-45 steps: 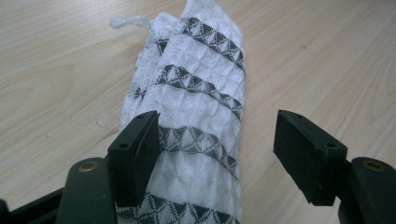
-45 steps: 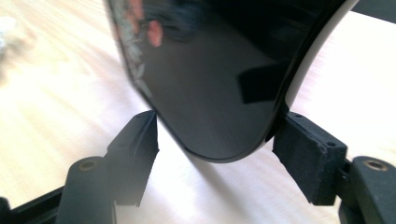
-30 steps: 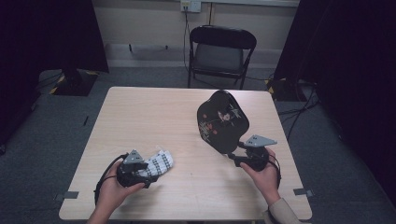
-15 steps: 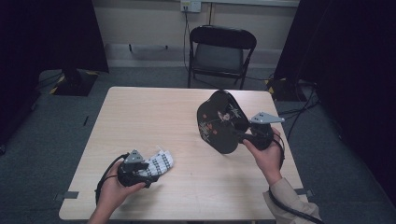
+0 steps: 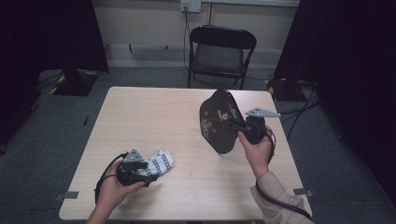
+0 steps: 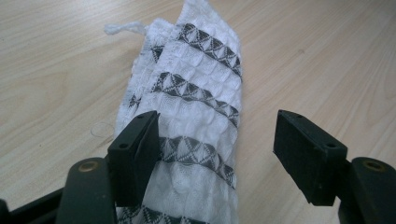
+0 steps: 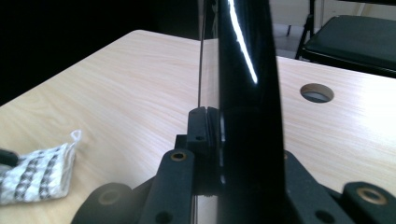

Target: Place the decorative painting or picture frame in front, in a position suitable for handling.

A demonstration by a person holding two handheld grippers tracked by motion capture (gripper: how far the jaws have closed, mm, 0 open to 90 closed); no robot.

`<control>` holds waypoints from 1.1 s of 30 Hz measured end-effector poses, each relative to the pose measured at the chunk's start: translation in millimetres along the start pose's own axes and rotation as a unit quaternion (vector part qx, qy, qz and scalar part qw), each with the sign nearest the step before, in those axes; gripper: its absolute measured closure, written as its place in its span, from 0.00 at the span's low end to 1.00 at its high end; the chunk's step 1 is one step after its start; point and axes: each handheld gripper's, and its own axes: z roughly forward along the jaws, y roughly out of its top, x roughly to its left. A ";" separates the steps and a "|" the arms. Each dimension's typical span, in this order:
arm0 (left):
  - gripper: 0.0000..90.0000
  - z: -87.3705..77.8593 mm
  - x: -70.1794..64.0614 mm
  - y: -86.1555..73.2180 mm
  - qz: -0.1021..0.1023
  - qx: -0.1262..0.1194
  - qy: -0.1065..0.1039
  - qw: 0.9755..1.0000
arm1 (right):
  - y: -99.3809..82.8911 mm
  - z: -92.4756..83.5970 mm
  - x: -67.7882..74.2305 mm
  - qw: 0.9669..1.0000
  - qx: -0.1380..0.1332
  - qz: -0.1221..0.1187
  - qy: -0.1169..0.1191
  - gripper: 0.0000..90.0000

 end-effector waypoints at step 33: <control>0.35 3.8 -2.2 4.7 0.004 0.002 0.007 1.000 | -19.6 -9.0 41.5 0.999 -0.030 0.021 0.015 0.88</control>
